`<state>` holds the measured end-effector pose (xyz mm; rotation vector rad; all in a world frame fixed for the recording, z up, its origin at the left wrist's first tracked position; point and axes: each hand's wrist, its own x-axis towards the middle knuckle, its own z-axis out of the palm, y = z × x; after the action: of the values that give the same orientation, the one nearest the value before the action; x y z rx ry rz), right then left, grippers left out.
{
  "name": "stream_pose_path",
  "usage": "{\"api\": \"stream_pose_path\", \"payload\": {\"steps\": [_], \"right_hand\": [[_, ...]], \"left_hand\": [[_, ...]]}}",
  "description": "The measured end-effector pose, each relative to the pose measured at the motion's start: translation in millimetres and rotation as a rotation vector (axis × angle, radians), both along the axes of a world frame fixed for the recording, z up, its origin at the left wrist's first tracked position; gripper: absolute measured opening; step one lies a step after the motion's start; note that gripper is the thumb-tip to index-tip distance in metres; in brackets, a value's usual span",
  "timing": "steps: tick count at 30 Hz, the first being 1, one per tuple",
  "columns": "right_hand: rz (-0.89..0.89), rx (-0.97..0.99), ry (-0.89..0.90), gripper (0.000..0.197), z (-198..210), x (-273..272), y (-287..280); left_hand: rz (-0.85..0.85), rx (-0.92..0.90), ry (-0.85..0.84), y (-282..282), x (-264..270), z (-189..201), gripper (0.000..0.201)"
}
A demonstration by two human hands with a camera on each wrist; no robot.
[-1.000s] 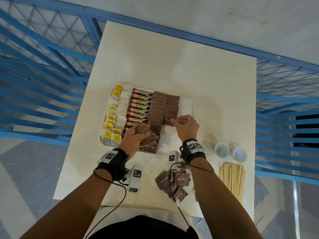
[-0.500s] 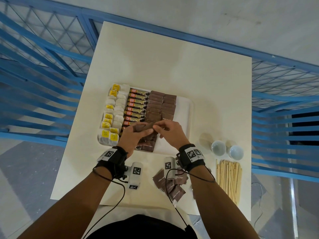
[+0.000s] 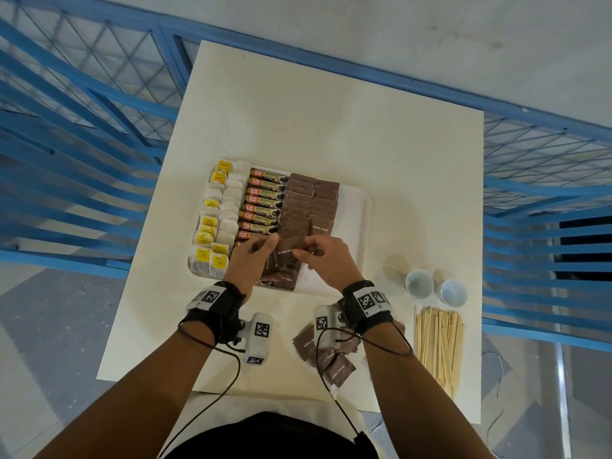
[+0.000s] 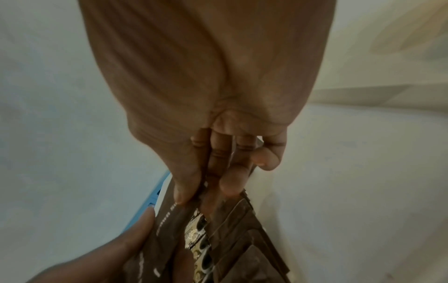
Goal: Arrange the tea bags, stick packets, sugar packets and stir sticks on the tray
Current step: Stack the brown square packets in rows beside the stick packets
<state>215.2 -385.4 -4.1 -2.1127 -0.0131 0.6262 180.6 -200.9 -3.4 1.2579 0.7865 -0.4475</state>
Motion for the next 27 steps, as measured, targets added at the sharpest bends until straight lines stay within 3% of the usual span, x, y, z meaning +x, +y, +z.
{"api": "stream_pose_path", "payload": {"steps": [3,8,11,27], "right_hand": [[-0.052,0.019,0.017,0.017,3.2,2.1,-7.4],[-0.321,-0.055,-0.012,0.004,-6.7,6.8,-31.4],[-0.416,-0.134,-0.005,0.012,-14.8,8.9,-36.2],[-0.517,-0.263,-0.027,0.021,-23.1,12.9,-12.6]], "left_hand": [[-0.012,0.022,0.007,1.8,0.3,0.3,0.023],[-0.024,0.01,-0.007,6.1,-1.6,1.9,0.032],[-0.02,0.002,-0.001,6.3,-1.9,2.8,0.033],[-0.028,-0.023,0.018,9.2,-2.7,-0.8,0.028]]}}
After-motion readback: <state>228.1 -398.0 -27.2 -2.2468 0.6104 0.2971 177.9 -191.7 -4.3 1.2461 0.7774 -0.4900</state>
